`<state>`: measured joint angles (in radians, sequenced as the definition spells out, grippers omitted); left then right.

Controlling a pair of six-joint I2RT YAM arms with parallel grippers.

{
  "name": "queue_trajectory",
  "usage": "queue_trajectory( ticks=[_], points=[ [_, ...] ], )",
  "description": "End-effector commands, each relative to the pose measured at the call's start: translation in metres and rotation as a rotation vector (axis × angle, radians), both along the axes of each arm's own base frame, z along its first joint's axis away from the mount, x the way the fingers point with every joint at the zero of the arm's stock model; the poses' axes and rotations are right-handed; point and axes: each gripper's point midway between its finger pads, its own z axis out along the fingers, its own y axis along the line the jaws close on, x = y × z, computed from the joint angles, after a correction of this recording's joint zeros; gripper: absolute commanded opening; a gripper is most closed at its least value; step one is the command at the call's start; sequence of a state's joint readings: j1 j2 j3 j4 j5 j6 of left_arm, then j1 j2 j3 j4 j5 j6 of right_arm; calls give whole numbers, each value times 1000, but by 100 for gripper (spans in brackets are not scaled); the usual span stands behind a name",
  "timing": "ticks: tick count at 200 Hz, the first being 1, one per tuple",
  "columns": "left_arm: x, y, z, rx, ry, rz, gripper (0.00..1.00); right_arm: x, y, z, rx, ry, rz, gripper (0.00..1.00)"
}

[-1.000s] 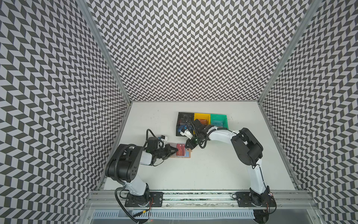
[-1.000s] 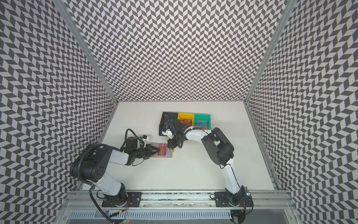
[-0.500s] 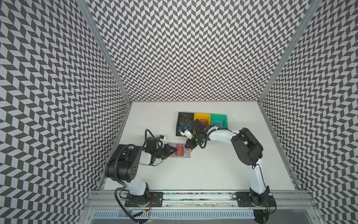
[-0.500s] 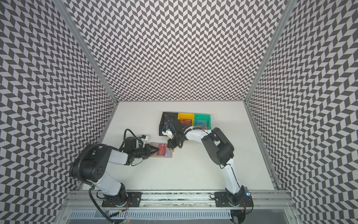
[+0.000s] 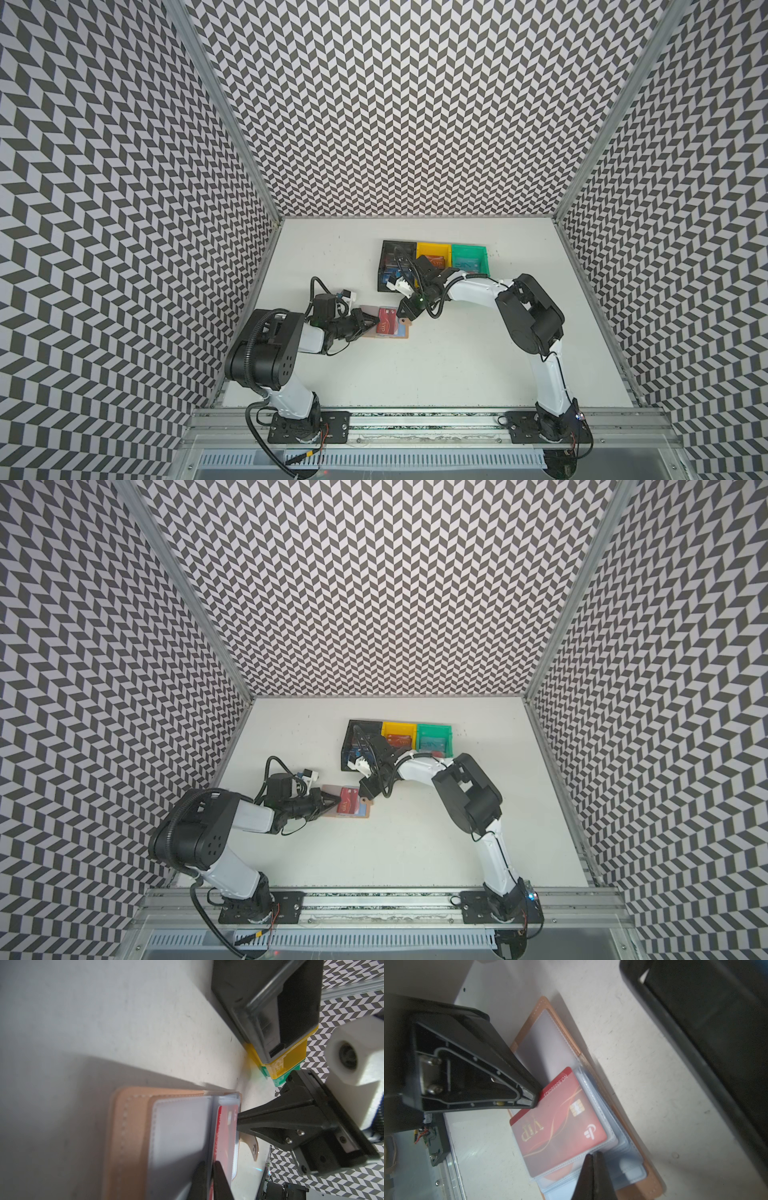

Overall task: Take the credit cards out of the card holder
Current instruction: Take out the credit card from the card slot.

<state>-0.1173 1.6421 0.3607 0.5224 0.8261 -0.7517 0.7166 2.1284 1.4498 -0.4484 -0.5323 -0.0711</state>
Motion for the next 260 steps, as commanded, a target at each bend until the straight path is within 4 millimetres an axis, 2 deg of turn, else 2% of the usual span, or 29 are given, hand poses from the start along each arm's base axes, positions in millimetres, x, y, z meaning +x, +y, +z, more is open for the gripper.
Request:
queue_trajectory(
  ticks=[1, 77, 110, 148, 201, 228, 260],
  points=[
    [-5, 1, -9, 19, 18, -1, 9, -18, -15, -34, -86, 74, 14, 0],
    [-5, -3, -8, 6, 15, -10, 6, -18, -15, -35, -87, 78, 15, 0],
    [-5, -4, -9, 3, 16, -13, 0, -18, -15, -34, -86, 76, 15, 0],
    [-7, -4, -12, 4, 24, -13, 0, -18, -16, -35, -89, 76, 15, 0],
    [-7, 12, -17, 52, 38, 45, 0, -18, -17, -36, -92, 75, 13, 0],
    [-5, 22, -11, 60, 25, 82, 0, -19, -17, -36, -92, 76, 14, 0],
    [-2, 24, -1, 55, 5, 91, 0, -18, -17, -34, -91, 73, 14, 0]
  ],
)
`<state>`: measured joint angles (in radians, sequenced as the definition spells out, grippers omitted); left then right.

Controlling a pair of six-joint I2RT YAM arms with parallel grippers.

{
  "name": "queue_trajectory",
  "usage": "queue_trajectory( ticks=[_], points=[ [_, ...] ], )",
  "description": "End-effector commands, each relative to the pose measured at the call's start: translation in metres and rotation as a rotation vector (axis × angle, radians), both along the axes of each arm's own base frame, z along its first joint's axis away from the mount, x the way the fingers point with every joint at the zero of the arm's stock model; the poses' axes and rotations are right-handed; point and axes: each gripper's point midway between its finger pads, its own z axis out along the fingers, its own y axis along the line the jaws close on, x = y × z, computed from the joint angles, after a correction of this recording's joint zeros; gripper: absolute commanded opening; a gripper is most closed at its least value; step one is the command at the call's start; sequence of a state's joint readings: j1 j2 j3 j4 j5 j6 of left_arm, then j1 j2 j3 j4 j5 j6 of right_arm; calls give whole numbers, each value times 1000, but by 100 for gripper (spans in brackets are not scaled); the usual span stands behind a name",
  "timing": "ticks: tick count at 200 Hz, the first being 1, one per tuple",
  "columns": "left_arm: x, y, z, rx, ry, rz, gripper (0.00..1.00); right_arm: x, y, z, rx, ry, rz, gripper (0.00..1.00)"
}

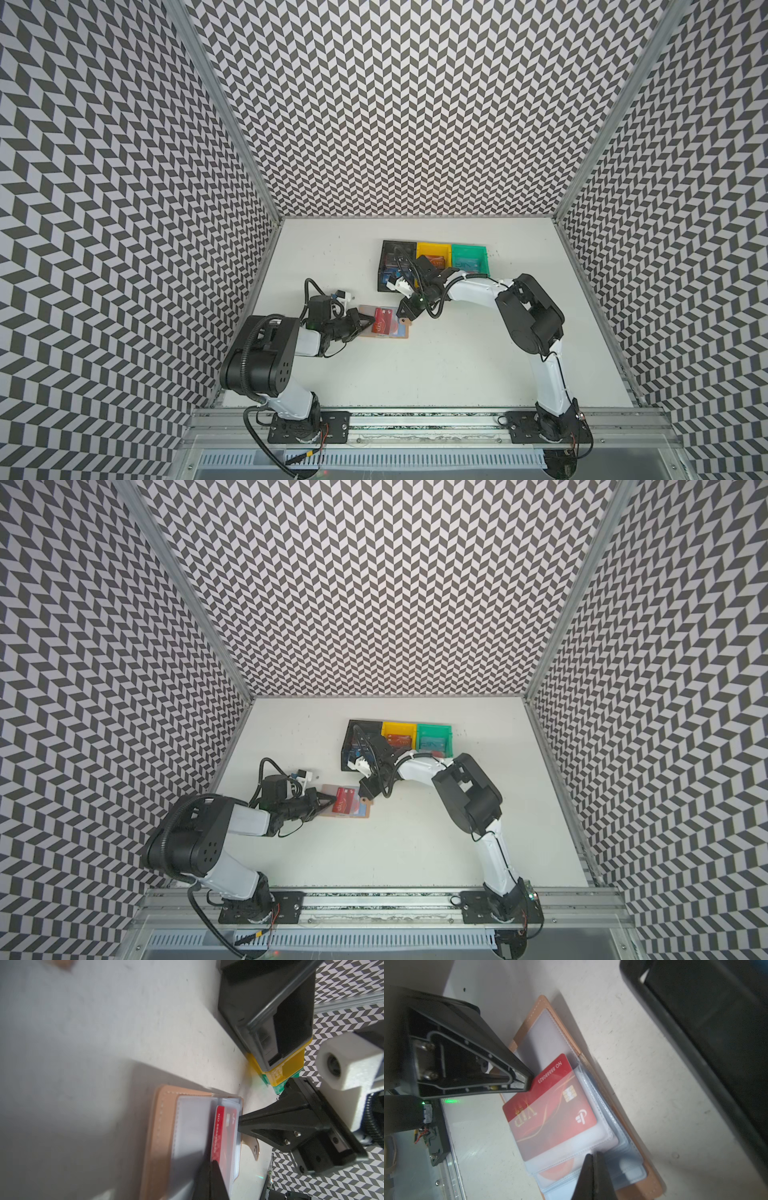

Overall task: Take the credit cards out of the card holder
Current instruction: Take out the credit card from the card slot.

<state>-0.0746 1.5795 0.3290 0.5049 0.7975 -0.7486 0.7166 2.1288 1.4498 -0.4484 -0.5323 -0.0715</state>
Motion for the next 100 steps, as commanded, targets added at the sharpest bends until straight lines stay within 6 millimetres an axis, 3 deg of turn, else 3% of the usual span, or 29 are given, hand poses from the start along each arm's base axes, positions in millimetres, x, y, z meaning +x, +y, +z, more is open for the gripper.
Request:
queue_trajectory(
  ticks=[1, 50, 100],
  points=[
    [-4, 8, -5, 34, 22, 30, 0, -18, -17, -34, -91, 73, 13, 0],
    [-2, 24, 1, 64, 8, 89, 0, -19, -18, -36, -95, 79, 15, 0],
    [3, 32, 23, 65, -38, 124, 0, -18, -14, -15, -58, 63, 18, 0]
  ],
)
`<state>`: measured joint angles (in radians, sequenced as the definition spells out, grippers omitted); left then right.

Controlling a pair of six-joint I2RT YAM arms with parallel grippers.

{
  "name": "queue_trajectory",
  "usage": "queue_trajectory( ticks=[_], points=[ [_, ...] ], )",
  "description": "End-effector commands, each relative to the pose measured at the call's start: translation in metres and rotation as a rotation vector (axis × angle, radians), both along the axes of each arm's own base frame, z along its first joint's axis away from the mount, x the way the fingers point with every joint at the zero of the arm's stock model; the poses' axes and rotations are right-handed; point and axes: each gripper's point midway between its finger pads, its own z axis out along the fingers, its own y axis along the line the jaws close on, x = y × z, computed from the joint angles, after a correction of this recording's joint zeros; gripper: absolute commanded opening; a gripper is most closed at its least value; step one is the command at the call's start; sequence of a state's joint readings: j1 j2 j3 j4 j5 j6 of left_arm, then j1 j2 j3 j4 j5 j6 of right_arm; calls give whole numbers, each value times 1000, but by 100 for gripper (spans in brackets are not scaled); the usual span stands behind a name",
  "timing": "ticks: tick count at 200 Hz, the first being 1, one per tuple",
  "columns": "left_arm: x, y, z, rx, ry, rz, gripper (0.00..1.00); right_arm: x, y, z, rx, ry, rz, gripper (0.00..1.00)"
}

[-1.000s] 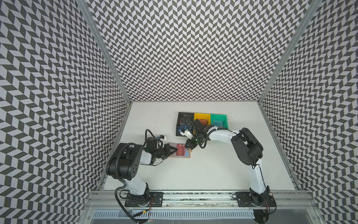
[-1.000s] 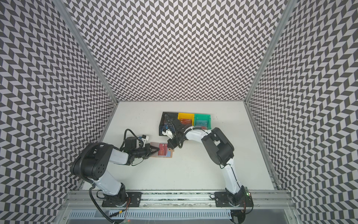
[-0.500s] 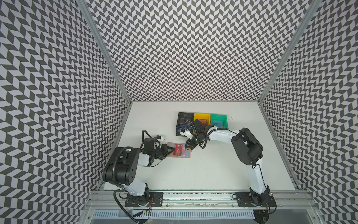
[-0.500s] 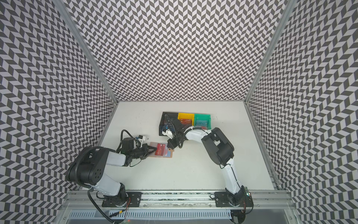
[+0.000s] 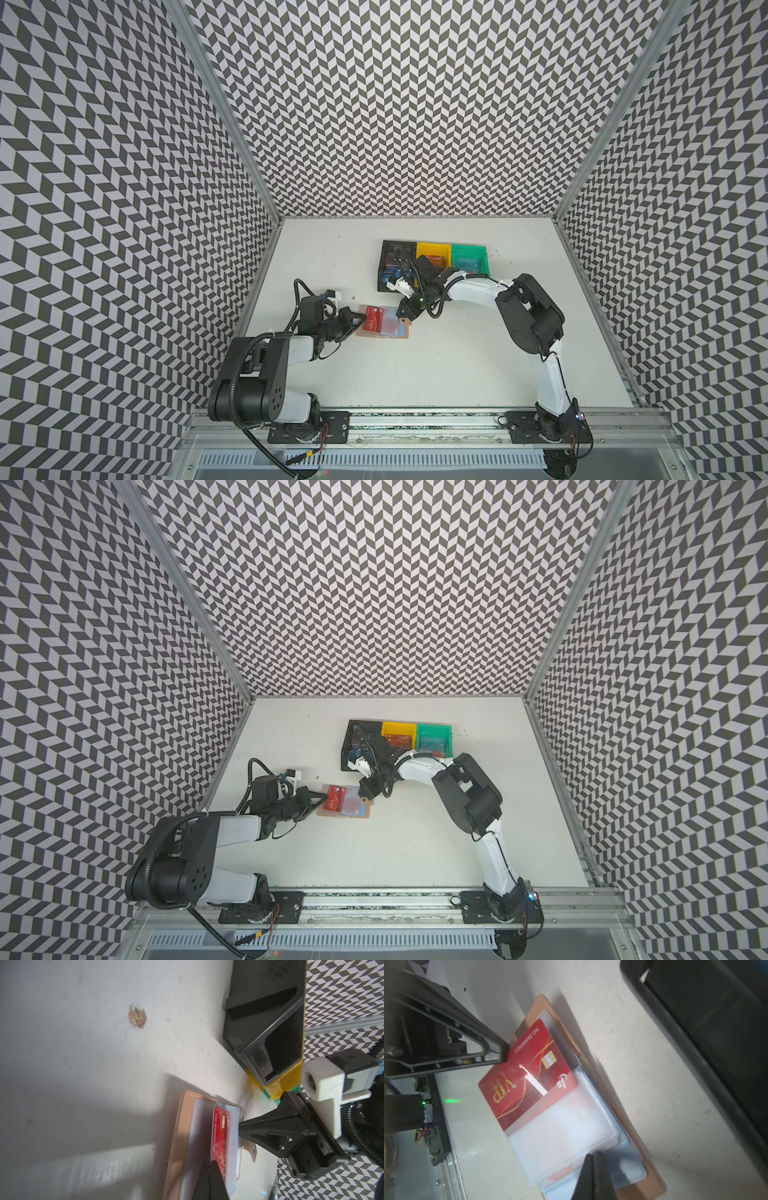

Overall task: Take the credit cards out of the card holder
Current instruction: Take out the credit card from the card slot.

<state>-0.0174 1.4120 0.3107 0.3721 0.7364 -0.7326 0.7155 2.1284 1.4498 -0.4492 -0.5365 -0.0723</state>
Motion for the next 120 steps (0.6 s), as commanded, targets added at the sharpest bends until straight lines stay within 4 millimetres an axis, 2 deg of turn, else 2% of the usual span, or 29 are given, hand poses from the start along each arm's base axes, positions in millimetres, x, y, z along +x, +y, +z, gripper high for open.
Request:
queue_trajectory(
  ticks=[1, 55, 80, 120],
  points=[
    [1, 8, 7, 17, -10, 30, 0, -18, -14, -14, -60, 61, 17, 0],
    [10, 12, 50, 17, -99, 44, 0, -14, -5, 33, 10, 6, 31, 0],
    [11, 14, 59, 14, -112, 49, 0, -12, -2, 50, 41, -4, 34, 2],
    [9, 0, 84, -119, -170, -19, 0, -15, 3, 94, 174, 19, 63, 19]
  ],
)
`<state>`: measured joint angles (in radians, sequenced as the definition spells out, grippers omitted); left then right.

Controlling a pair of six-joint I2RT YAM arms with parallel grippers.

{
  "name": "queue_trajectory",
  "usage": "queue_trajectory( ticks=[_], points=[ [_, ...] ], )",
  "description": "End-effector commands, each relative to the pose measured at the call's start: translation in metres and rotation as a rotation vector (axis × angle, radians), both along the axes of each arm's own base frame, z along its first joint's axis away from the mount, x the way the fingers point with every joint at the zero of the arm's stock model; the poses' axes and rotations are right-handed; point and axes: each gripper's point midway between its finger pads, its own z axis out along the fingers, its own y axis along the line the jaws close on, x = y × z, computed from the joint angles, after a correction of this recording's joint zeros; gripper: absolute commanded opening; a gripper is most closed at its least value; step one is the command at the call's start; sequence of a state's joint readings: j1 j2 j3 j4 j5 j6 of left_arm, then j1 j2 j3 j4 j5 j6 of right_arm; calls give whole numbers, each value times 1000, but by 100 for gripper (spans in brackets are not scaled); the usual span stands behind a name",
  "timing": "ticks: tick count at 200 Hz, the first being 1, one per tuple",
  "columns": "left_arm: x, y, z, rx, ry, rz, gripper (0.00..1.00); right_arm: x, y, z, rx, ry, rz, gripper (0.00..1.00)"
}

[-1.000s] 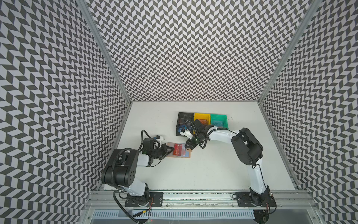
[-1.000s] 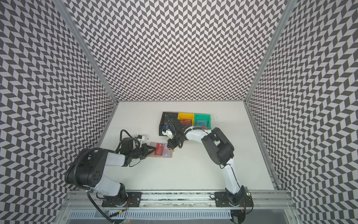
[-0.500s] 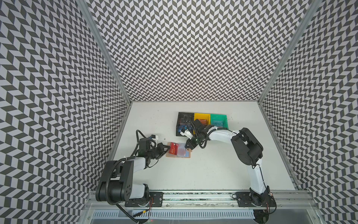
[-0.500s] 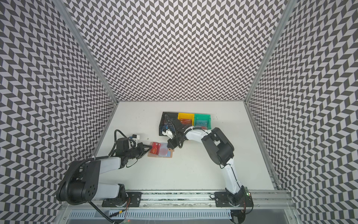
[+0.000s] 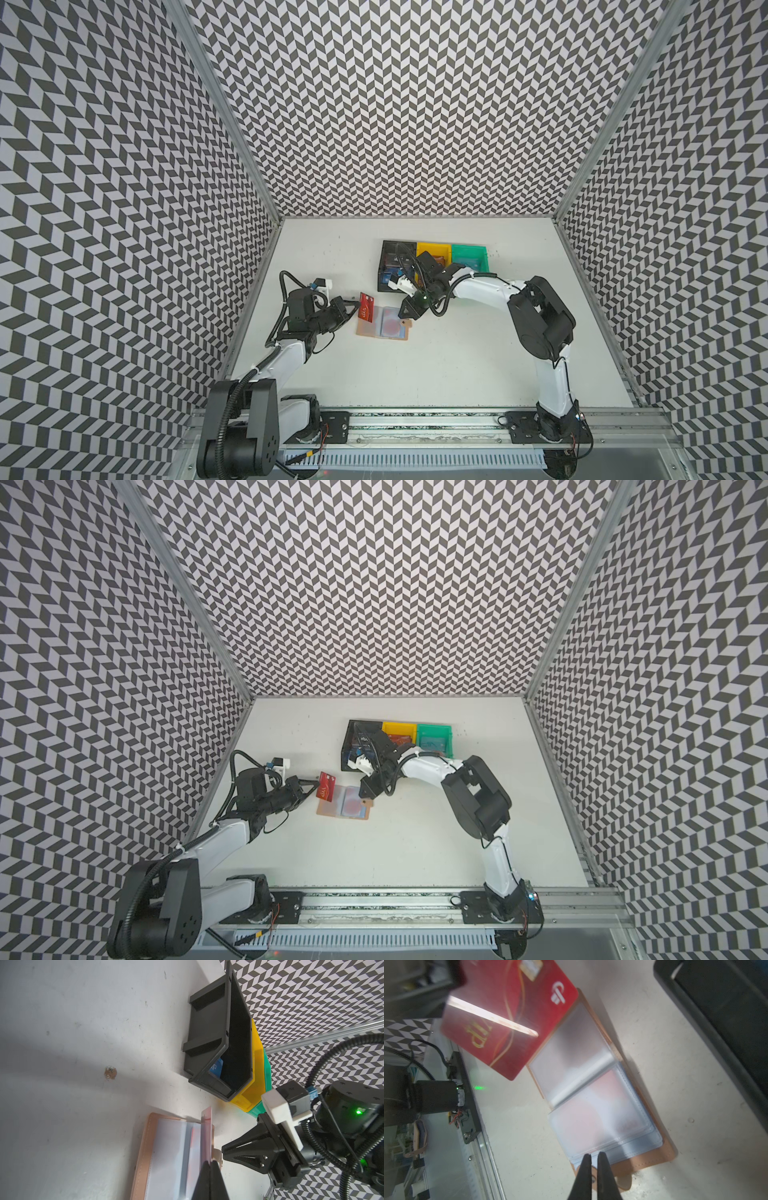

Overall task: Take the credit cards out of the card holder
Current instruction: Take out the credit card from the card slot, then place the credit card in the storage box.

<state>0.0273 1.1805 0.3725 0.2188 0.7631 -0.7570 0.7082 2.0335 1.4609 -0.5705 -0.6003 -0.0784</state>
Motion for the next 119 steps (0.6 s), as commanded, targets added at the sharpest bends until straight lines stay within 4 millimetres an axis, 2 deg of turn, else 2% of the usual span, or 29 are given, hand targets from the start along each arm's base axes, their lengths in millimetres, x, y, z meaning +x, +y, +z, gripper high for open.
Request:
queue_trajectory(
  ticks=[1, 45, 74, 119],
  points=[
    [0, -10, 22, -88, -51, -59, 0, 1, 9, 55, 144, -24, 36, 20],
    [-7, -25, 63, -227, -183, -152, 0, 1, 9, 92, 321, 42, 77, 30],
    [-10, -30, 73, -243, -214, -163, 0, 7, 8, 102, 396, 68, 84, 36],
    [-11, -32, 82, -260, -246, -163, 0, 6, 16, 110, 489, 111, 121, 39]
  ],
)
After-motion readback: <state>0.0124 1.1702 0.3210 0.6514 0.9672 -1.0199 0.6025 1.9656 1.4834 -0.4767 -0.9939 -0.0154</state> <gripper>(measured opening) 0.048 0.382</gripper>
